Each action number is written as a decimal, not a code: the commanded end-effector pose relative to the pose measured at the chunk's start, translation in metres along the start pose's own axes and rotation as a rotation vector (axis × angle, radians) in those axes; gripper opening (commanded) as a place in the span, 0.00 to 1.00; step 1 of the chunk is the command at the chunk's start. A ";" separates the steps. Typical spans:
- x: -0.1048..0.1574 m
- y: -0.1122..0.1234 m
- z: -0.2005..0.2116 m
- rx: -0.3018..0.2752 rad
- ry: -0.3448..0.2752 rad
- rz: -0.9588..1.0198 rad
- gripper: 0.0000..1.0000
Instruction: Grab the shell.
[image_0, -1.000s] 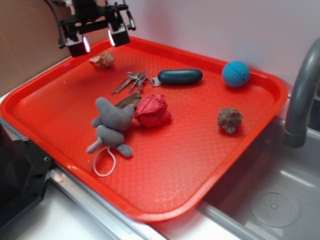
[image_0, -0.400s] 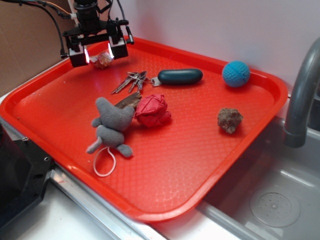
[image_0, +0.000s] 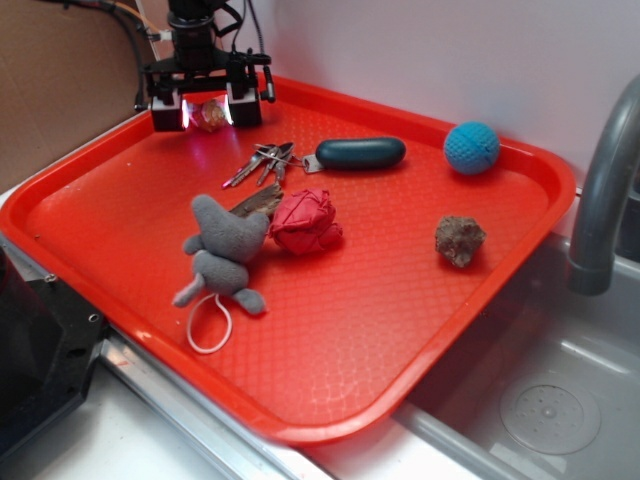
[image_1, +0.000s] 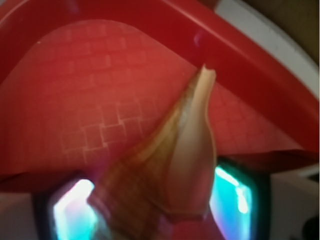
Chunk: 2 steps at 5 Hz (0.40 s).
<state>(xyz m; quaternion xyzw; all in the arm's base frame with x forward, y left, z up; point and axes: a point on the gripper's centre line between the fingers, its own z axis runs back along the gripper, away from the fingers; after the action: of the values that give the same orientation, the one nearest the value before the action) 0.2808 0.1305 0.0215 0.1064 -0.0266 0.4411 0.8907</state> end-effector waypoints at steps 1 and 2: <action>-0.022 0.022 0.093 -0.189 -0.037 -0.319 0.00; -0.047 0.049 0.142 -0.270 -0.102 -0.517 0.00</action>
<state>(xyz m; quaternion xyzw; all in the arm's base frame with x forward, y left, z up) 0.2238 0.0709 0.1519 0.0079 -0.0816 0.1861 0.9791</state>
